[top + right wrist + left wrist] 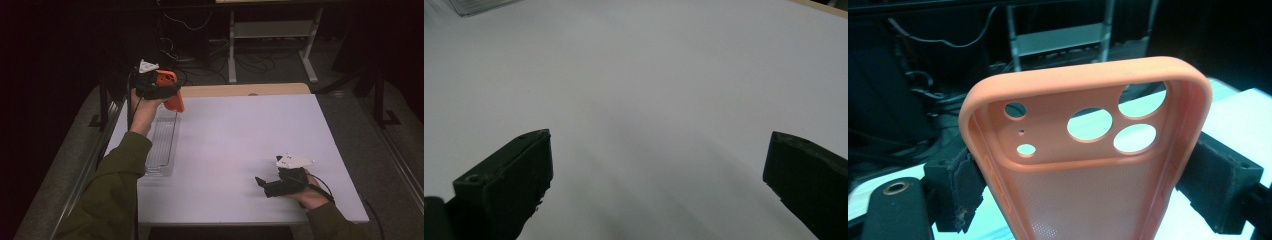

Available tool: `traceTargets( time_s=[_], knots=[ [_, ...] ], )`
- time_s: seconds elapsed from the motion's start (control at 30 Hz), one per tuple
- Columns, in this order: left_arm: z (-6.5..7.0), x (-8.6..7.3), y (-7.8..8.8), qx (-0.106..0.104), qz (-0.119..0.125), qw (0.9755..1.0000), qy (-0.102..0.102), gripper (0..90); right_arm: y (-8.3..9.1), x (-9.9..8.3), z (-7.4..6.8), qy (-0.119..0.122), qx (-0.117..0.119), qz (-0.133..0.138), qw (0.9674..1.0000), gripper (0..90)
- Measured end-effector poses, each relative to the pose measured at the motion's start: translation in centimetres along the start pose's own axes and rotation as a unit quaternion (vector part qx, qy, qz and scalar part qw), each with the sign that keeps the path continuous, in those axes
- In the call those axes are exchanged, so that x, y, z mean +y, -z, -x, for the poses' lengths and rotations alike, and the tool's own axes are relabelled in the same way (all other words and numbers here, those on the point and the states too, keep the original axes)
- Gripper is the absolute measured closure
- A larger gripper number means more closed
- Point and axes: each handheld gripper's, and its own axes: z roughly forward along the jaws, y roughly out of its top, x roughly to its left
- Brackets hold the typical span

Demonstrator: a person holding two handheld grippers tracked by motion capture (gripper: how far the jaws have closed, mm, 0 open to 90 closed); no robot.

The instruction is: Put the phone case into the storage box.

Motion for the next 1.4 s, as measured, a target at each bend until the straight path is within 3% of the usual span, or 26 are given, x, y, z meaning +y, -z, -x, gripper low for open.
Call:
traceTargets(
  time_s=[0.3, 0.43, 0.63, 0.77, 0.8, 0.97, 1.1, 1.17, 1.33, 1.4],
  knots=[
    [-1.4, -0.6, -0.9, 0.056, -0.021, 0.9977, 0.033, 14.5, 0.1, 0.0, -0.1, -0.002, 0.0, -0.002, 1.0, 0.0],
    [-2.0, -1.0, -1.5, 0.076, -0.039, 0.9955, 0.041, 14.5, 0.0, 0.0, 0.0, -0.002, 0.0, -0.001, 1.0, 0.0],
    [-2.3, -1.5, -2.4, 0.099, -0.048, 0.992, 0.062, 14.4, 0.1, 0.0, 0.0, -0.001, 0.0, -0.001, 1.0, 0.0],
    [-2.6, -2.1, -2.9, 0.114, -0.07, 0.9891, 0.062, 14.4, 0.1, 0.0, 0.0, -0.001, 0.0, -0.001, 1.0, 0.0],
    [-2.6, -2.3, -3.1, 0.114, -0.063, 0.9888, 0.072, 14.4, 0.1, 0.0, 0.0, 0.0, 0.001, -0.001, 1.0, 0.0],
    [-2.9, -3.1, -3.7, 0.116, -0.086, 0.9875, 0.064, 14.3, 0.1, 0.0, 0.0, 0.001, 0.001, -0.001, 1.0, 0.0],
    [-2.9, -3.6, -4.3, 0.122, -0.085, 0.9868, 0.064, 14.3, 0.2, 0.1, 0.0, 0.0, 0.002, 0.0, 1.0, 0.0],
    [-2.9, -3.7, -4.5, 0.125, -0.095, 0.9861, 0.053, 14.3, 0.1, 0.0, 0.0, 0.001, 0.002, -0.001, 1.0, 0.0],
    [-2.9, -3.9, -4.9, 0.127, -0.09, 0.9861, 0.058, 14.2, 0.2, 0.0, 0.0, 0.0, 0.003, 0.0, 1.0, 0.0],
    [-2.7, -4.0, -5.2, 0.129, -0.094, 0.986, 0.049, 14.1, 0.2, 0.0, 0.0, 0.0, 0.003, -0.001, 1.0, 0.0]
  ],
)
